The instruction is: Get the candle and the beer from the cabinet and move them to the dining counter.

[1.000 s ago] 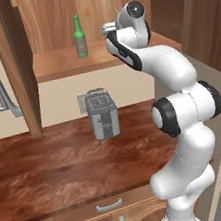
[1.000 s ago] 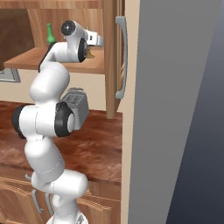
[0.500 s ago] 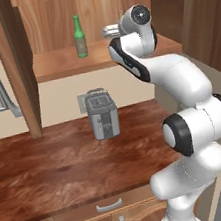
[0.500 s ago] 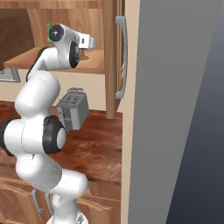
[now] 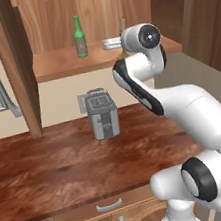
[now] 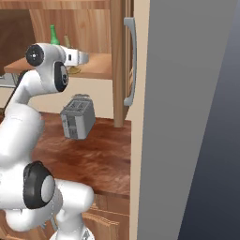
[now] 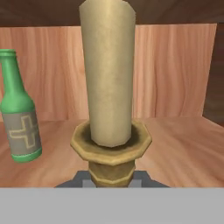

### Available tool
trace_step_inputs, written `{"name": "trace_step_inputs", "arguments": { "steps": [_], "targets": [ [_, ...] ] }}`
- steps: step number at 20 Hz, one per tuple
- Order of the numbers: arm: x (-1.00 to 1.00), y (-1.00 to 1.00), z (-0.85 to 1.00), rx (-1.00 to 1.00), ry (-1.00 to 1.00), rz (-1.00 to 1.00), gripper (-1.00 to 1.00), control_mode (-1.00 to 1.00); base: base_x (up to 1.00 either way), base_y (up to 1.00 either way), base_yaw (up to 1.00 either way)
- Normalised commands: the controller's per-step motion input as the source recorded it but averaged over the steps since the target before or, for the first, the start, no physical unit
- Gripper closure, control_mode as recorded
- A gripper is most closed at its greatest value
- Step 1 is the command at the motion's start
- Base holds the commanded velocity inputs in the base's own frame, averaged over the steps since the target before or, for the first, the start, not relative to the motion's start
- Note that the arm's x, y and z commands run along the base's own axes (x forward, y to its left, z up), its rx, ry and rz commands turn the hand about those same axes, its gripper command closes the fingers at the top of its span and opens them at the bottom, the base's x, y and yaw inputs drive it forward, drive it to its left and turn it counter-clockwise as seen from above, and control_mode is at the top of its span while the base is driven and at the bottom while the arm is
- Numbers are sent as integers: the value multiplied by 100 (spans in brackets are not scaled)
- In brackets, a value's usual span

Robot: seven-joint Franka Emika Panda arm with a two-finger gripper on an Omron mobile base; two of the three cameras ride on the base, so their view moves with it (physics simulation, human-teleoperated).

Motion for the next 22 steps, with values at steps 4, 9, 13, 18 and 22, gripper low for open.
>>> {"name": "trace_step_inputs", "arguments": {
  "steps": [4,9,13,18,22],
  "targets": [
    [-97,0,35,0,0,6,100,-100,0,0,0],
    [-91,0,23,0,0,7,100,-100,0,0,0],
    [-93,0,0,0,0,10,100,-100,0,0,0],
    [-93,2,-10,-1,0,12,100,-100,0,0,0],
    [-90,4,-17,-1,0,11,100,-100,0,0,0]
  ]
}}
